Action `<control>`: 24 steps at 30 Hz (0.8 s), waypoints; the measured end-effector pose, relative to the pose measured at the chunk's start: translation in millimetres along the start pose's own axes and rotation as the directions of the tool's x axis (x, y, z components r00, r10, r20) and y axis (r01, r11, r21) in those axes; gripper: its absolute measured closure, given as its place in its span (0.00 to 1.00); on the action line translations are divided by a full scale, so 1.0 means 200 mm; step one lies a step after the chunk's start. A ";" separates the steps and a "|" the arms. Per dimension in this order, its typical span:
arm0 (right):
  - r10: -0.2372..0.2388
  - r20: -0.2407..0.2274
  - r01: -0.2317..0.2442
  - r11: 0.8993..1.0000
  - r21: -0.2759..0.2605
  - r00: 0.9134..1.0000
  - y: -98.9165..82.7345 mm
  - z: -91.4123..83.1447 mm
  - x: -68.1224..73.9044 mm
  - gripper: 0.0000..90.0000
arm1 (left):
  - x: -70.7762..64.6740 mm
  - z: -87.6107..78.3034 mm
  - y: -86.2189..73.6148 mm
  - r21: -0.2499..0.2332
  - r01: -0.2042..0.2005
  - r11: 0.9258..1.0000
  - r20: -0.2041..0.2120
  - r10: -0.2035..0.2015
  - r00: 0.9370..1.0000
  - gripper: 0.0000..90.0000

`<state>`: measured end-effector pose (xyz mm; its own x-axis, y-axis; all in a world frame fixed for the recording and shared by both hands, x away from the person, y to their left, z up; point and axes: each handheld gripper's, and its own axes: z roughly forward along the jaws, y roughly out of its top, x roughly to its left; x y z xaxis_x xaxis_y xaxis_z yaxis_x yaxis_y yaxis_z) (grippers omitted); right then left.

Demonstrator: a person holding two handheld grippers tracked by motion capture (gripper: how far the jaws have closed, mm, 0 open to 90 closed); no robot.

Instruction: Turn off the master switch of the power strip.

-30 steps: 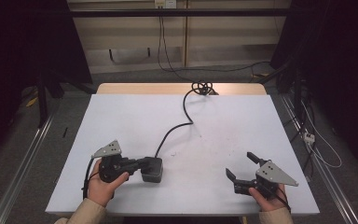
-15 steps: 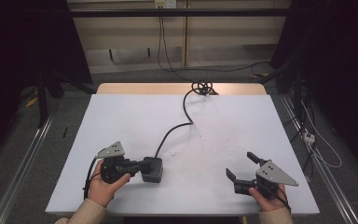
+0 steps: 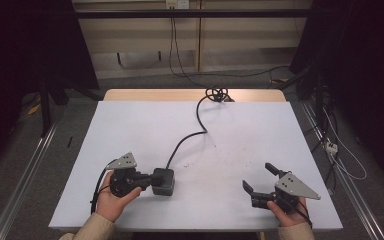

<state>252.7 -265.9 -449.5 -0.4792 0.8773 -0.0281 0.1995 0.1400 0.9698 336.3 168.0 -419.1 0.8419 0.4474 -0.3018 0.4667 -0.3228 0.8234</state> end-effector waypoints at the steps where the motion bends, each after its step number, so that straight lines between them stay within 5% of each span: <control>1: 0.000 0.001 0.000 1.000 0.000 1.000 0.00 0.00 0.00 0.06 | 0.00 0.00 0.00 0.001 0.000 1.000 -0.001 0.000 1.000 1.00; 24: -0.002 0.000 0.002 1.000 0.000 1.000 0.00 0.00 0.00 0.06 | -0.01 0.01 0.00 0.018 -0.021 1.000 -0.012 0.021 1.000 1.00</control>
<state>252.5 -265.9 -449.4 -0.4792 0.8772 -0.0299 0.1983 0.1414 0.9699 335.6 165.3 -419.8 0.8482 0.4503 -0.2788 0.4541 -0.3473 0.8205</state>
